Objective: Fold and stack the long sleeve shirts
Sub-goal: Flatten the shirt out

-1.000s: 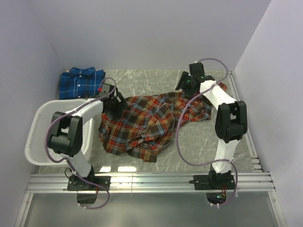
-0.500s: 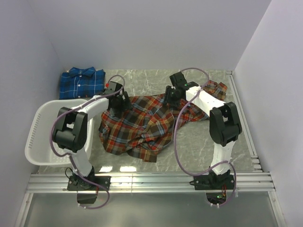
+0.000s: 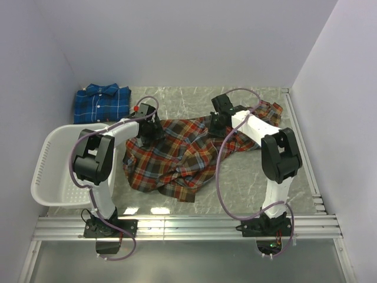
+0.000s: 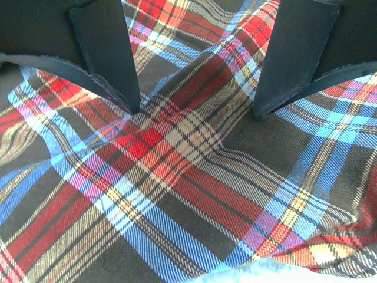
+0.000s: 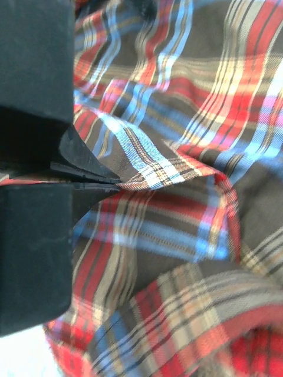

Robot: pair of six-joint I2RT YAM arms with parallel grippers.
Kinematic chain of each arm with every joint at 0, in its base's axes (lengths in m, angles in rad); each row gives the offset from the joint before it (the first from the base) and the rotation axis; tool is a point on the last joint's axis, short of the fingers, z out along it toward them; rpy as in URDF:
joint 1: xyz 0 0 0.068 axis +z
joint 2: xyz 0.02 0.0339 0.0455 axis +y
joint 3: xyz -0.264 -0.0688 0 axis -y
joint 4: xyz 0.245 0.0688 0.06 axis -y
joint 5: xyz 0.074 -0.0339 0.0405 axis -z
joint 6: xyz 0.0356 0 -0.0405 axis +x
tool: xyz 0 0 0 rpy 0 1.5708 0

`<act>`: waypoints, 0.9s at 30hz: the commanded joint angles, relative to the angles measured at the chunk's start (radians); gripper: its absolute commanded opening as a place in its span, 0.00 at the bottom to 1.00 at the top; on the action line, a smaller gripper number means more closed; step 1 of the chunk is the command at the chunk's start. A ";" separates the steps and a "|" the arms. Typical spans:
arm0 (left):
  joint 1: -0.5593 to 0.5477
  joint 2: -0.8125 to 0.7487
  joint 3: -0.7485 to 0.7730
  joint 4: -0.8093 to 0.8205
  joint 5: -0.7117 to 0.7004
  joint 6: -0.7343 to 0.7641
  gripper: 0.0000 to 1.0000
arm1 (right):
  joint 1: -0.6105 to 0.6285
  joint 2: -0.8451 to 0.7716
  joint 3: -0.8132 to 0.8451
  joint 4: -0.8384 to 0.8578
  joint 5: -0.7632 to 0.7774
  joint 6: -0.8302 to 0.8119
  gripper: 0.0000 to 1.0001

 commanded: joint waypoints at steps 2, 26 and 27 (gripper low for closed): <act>-0.003 0.055 0.017 -0.012 -0.065 0.010 0.84 | -0.021 -0.178 -0.048 -0.039 0.084 -0.039 0.00; 0.031 0.007 0.017 -0.018 -0.080 -0.049 0.85 | -0.102 -1.206 -0.716 -0.507 0.218 0.293 0.00; 0.038 0.004 0.014 -0.015 -0.072 -0.062 0.85 | -0.102 -1.244 -0.722 -0.525 0.207 0.296 0.00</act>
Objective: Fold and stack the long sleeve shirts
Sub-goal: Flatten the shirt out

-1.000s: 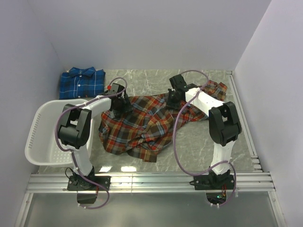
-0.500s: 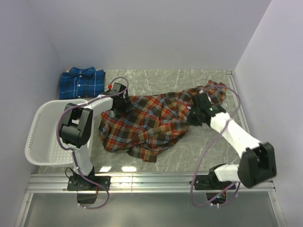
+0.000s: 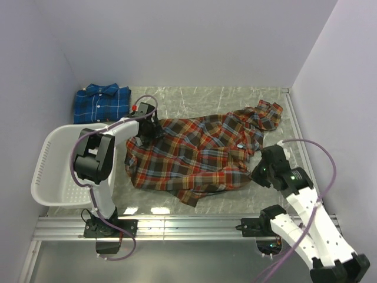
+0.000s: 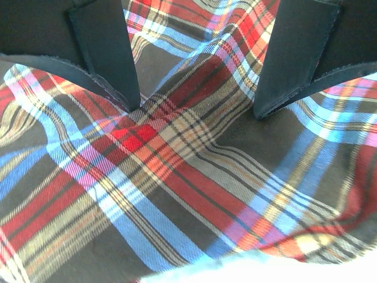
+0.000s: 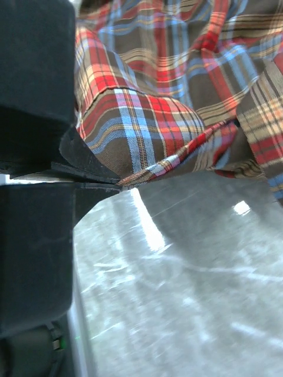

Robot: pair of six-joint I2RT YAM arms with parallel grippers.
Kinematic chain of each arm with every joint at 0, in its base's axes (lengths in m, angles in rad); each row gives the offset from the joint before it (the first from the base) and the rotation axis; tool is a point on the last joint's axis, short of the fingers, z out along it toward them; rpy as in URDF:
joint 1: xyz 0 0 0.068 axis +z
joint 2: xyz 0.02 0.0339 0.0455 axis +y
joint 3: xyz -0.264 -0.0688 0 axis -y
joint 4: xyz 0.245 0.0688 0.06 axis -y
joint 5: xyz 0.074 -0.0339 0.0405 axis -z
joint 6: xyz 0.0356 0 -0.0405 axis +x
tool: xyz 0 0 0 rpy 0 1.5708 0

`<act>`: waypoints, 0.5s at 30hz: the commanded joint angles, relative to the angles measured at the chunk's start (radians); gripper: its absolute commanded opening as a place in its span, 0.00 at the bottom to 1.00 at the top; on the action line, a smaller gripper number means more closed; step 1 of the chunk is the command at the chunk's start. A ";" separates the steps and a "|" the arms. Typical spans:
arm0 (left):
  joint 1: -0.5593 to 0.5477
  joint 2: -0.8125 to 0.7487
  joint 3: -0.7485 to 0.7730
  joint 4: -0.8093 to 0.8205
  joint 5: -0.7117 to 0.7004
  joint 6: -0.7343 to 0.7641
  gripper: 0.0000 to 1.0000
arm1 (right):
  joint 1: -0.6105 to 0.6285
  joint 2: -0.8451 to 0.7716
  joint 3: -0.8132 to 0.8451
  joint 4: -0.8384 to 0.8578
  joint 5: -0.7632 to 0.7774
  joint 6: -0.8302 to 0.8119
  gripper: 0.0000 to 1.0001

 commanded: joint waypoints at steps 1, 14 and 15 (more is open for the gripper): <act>0.049 -0.022 -0.015 -0.006 -0.011 -0.031 0.85 | -0.001 -0.082 -0.013 -0.152 0.004 0.054 0.00; 0.053 -0.150 -0.038 0.014 0.027 -0.011 0.91 | 0.000 -0.184 0.105 -0.191 -0.058 -0.115 0.65; 0.050 -0.164 -0.035 0.008 0.031 -0.002 0.92 | -0.001 -0.118 0.105 -0.154 -0.081 -0.122 0.65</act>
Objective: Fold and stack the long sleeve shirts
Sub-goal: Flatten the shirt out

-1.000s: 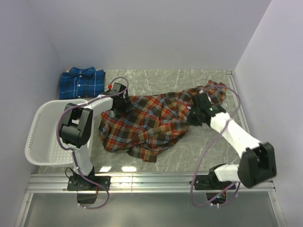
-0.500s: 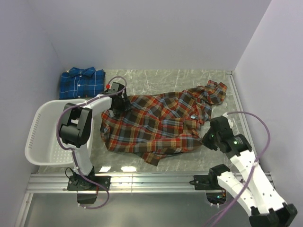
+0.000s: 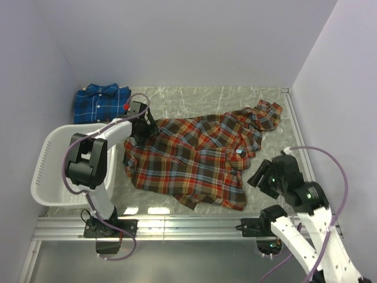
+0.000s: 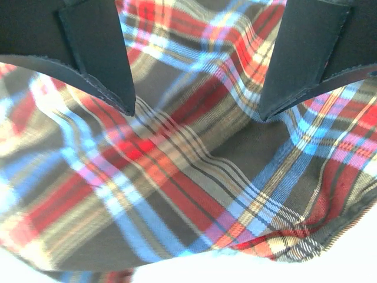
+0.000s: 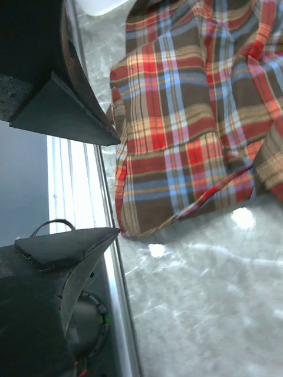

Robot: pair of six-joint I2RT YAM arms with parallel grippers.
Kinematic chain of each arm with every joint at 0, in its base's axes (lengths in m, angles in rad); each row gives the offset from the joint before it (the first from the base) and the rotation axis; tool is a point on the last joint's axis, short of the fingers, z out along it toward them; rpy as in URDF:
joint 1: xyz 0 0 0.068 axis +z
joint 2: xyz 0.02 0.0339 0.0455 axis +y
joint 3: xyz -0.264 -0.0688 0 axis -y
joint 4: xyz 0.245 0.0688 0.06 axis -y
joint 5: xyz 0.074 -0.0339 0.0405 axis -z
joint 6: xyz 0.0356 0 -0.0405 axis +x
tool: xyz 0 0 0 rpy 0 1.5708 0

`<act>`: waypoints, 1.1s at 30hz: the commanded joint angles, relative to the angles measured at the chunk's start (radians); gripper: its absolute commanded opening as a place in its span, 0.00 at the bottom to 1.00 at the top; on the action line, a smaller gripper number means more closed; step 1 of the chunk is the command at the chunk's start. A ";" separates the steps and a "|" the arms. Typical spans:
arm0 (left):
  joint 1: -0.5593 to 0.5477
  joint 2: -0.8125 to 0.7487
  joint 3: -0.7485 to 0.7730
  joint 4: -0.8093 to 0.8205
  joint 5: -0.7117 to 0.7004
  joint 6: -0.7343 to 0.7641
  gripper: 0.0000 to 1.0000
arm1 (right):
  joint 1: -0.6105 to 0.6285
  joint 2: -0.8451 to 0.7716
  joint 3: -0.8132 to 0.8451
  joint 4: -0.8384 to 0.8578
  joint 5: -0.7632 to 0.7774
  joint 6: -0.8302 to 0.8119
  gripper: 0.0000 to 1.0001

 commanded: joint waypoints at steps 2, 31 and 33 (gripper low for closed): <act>-0.014 -0.135 0.017 -0.012 0.012 0.027 0.93 | -0.001 0.171 0.031 0.219 -0.068 -0.084 0.65; -0.091 -0.088 -0.014 -0.063 -0.115 0.115 0.94 | 0.108 1.286 0.387 0.400 0.602 -0.110 0.64; -0.091 -0.072 -0.008 -0.083 -0.127 0.113 0.94 | 0.065 1.237 0.346 0.406 0.613 -0.102 0.63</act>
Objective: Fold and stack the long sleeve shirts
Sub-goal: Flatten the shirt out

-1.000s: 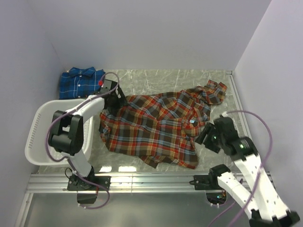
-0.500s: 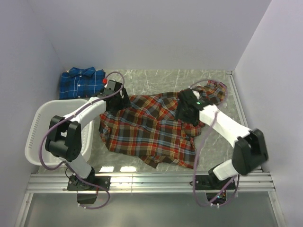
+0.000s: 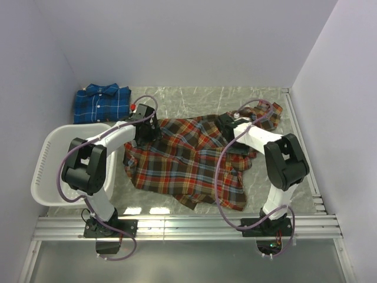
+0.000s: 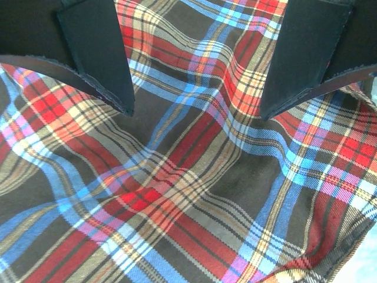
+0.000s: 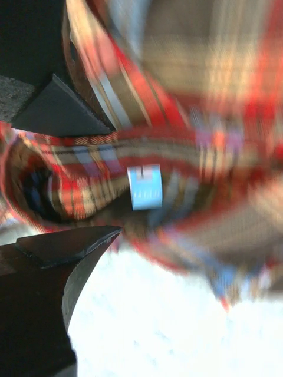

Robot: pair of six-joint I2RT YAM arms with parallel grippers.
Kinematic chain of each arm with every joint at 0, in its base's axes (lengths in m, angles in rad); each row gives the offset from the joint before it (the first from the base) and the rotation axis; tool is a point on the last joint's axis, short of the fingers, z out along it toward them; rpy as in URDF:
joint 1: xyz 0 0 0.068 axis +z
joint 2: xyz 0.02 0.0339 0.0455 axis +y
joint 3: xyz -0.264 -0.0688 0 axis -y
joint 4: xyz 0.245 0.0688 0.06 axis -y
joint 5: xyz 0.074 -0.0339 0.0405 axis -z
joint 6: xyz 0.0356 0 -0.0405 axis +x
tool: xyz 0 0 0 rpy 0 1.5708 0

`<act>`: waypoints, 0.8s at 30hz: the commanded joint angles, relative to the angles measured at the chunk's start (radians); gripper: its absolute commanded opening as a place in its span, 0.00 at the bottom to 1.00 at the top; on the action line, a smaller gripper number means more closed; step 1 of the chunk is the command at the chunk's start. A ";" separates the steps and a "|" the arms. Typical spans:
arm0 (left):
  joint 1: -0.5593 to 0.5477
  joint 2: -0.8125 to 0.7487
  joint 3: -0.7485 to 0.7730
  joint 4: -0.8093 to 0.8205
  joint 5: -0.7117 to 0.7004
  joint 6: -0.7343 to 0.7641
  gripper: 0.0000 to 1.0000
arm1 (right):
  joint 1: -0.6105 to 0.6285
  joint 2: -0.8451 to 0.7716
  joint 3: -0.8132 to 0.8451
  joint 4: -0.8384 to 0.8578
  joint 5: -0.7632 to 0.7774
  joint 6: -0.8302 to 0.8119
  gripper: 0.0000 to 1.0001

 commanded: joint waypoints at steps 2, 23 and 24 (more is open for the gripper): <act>-0.005 0.023 0.024 -0.026 -0.033 0.012 0.94 | -0.166 -0.144 -0.118 0.006 0.052 0.039 0.62; -0.007 -0.043 0.004 -0.002 -0.013 -0.002 0.94 | -0.369 -0.652 -0.276 0.135 -0.268 -0.047 0.61; -0.010 -0.067 -0.010 0.004 -0.005 -0.008 0.95 | -0.326 -0.649 -0.272 0.138 -0.279 -0.059 0.60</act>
